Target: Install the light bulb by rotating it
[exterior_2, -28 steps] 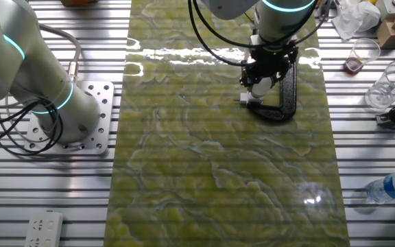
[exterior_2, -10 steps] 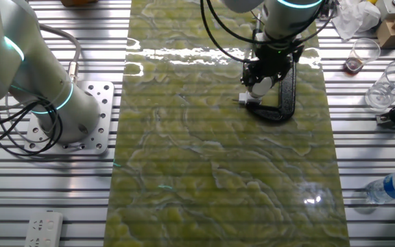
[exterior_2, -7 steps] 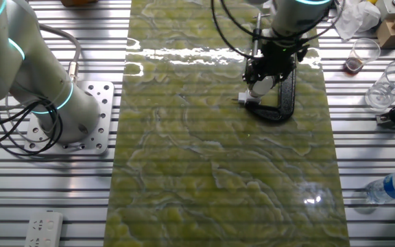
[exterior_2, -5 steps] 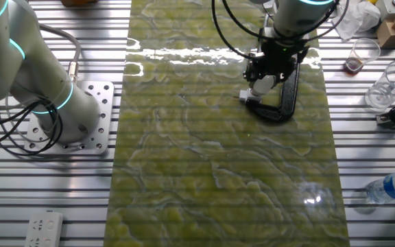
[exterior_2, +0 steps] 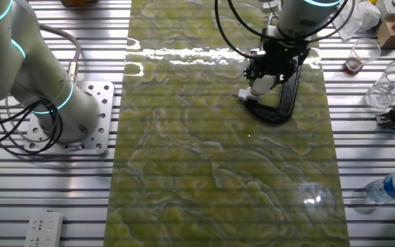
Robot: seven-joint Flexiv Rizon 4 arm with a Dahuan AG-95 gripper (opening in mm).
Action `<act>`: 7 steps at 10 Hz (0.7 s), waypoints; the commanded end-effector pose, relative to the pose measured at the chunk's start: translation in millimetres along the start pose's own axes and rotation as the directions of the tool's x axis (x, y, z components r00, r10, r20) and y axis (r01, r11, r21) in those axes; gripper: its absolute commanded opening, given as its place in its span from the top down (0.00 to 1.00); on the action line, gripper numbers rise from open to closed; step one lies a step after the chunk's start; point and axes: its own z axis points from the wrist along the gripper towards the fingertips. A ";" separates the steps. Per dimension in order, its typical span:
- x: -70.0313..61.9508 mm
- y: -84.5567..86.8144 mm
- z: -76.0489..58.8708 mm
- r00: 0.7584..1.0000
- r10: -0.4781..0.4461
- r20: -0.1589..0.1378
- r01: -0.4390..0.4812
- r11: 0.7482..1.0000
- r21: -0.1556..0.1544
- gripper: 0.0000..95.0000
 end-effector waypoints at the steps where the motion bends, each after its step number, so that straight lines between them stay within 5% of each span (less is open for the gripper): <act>1: -3.0 0.4 1.7 1.000 -0.024 -0.008 0.024 0.998 0.057 1.00; 3: -4.8 1.7 3.0 0.998 -0.048 -0.034 0.050 0.996 0.068 1.00; 4: -5.4 2.4 -2.4 0.997 -0.043 -0.070 0.045 0.998 0.036 1.00; 5: -6.1 3.1 -5.4 0.995 -0.034 -0.089 0.038 0.999 0.036 1.00; 7: -6.6 3.3 -2.3 0.997 -0.018 -0.077 0.023 0.998 0.064 1.00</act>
